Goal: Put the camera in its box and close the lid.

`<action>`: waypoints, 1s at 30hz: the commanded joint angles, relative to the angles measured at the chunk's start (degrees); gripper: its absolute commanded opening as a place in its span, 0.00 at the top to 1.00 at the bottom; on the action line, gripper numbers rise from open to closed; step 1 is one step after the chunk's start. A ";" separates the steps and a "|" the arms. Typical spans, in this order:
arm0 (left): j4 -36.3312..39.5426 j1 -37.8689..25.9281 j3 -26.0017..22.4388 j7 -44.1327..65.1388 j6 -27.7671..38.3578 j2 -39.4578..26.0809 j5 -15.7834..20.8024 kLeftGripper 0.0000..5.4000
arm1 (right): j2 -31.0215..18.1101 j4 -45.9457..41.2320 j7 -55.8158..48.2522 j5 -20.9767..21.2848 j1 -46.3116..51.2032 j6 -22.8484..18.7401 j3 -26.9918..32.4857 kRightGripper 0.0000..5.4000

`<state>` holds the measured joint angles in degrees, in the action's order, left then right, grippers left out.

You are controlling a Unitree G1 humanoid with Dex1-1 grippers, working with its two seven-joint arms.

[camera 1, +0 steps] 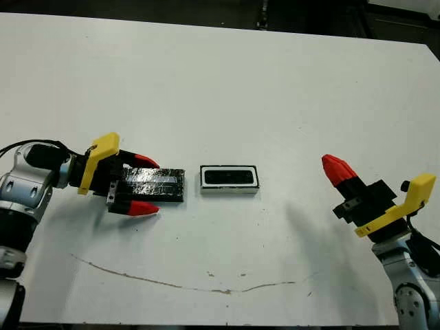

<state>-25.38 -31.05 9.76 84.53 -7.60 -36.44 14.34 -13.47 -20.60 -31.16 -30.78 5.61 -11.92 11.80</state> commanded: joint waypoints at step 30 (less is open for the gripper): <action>11.26 10.98 -9.08 -18.64 -0.55 6.10 4.67 0.42 | -1.78 -0.54 1.60 -0.26 0.85 -1.54 -0.42 1.00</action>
<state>-15.43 -21.44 1.53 67.07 -8.33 -31.01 18.30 -14.26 -21.40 -29.52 -30.88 5.60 -12.66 11.33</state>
